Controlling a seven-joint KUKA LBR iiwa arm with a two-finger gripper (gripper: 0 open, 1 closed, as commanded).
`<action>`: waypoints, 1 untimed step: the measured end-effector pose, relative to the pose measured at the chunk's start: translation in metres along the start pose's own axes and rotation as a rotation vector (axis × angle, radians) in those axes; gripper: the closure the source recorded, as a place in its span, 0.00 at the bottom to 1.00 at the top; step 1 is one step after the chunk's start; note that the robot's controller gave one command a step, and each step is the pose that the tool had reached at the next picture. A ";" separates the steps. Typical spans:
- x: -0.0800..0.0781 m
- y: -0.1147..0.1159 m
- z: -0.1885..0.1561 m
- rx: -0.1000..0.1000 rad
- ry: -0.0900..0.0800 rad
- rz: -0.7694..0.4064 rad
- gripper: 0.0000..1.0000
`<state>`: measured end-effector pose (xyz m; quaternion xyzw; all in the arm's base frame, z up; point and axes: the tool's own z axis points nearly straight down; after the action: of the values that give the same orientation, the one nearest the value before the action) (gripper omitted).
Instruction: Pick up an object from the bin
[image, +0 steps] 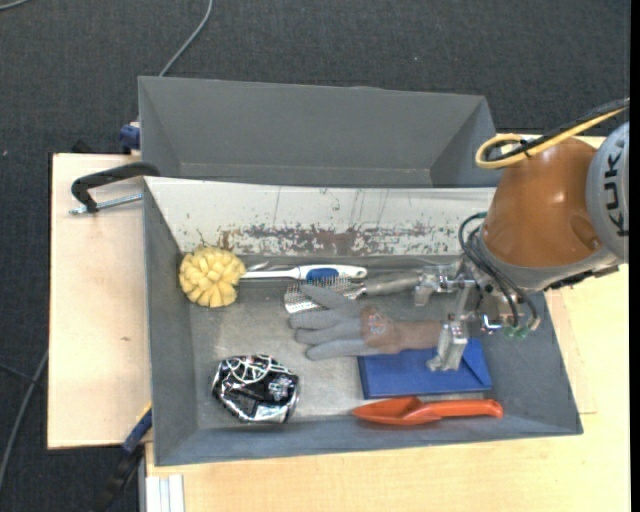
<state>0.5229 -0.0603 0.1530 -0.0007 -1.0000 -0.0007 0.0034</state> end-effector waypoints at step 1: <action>-0.002 0.000 -0.005 0.001 -0.009 -0.001 0.00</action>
Offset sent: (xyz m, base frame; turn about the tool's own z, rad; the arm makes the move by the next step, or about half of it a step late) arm -0.0147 0.0304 -0.0830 0.0684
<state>0.5246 -0.0600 0.1577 0.0000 -1.0000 -0.0003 -0.0009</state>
